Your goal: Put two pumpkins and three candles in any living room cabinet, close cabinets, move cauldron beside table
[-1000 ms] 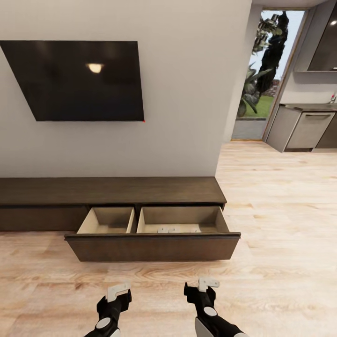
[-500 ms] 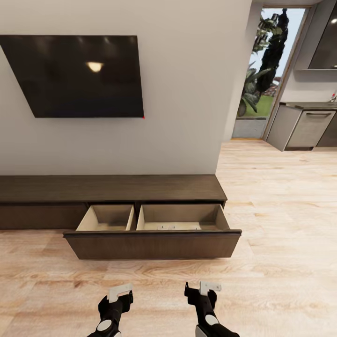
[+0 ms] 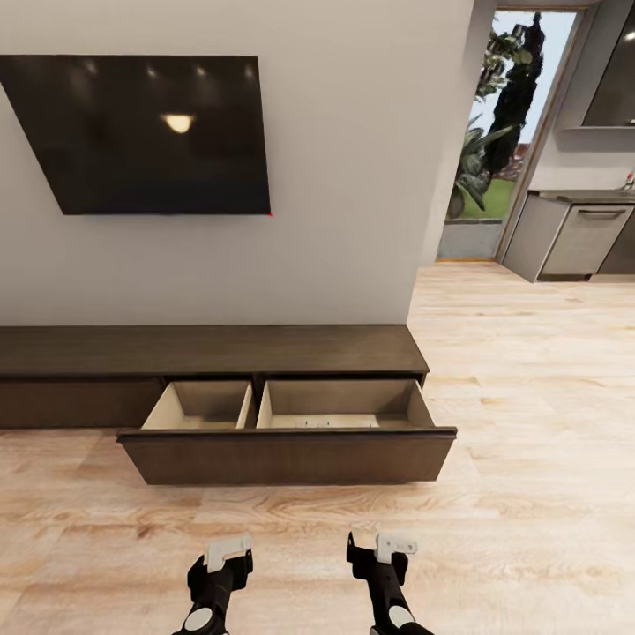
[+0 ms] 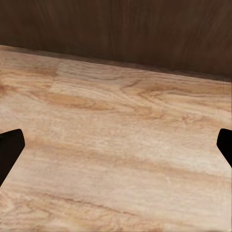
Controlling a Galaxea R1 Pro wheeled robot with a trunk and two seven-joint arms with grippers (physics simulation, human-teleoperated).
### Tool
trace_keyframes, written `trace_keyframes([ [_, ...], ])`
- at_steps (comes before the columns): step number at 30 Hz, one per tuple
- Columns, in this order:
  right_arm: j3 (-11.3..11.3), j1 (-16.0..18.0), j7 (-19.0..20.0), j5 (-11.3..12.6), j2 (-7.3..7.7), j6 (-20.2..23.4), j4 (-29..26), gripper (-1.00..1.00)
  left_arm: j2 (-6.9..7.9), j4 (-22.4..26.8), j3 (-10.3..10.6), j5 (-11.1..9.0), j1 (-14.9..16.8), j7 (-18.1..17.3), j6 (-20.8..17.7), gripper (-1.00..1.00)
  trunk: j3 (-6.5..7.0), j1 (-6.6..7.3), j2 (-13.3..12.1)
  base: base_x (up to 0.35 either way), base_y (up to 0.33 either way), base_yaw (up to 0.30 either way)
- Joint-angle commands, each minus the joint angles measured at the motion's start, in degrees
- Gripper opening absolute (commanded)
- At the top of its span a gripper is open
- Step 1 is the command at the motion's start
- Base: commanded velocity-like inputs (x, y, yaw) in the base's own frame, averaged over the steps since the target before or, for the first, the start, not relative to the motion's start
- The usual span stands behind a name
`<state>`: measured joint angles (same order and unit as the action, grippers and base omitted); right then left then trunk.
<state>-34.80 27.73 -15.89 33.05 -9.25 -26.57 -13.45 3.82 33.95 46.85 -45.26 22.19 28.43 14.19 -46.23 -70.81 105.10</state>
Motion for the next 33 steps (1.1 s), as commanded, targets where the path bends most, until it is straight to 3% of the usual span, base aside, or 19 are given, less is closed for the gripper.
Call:
trace_keyframes([
  [1,-0.48,0.05,-0.39,0.42,0.07,-0.21,0.04,1.00,0.05,-0.02,0.57,-0.62,0.07,0.36,0.38,1.00,-0.23,-0.22,0.44,0.000,0.000,0.000],
  [12,-0.33,0.05,-0.29,0.47,0.19,-0.96,-0.09,1.00,-0.06,-0.37,0.97,-0.54,0.05,0.40,0.40,1.00,-2.21,-2.64,4.85,0.000,0.000,0.000],
  [21,-0.40,-0.68,-0.28,0.30,0.19,-11.22,2.51,1.00,0.02,-0.45,1.13,-0.52,0.05,0.02,0.75,1.00,-3.82,-4.61,8.46,0.000,0.000,0.000],
  [26,-0.47,-0.74,-0.28,0.19,0.05,-12.16,3.51,1.00,0.01,-0.46,1.22,-0.47,0.05,-0.13,3.17,1.00,-4.72,-5.71,10.47,0.000,0.000,0.000],
  [33,-0.65,-0.71,-0.23,0.00,-0.01,-11.92,3.23,1.00,0.03,-0.39,1.16,-0.35,0.41,-0.43,3.44,1.00,-5.98,-7.25,13.27,0.000,0.000,0.000],
])
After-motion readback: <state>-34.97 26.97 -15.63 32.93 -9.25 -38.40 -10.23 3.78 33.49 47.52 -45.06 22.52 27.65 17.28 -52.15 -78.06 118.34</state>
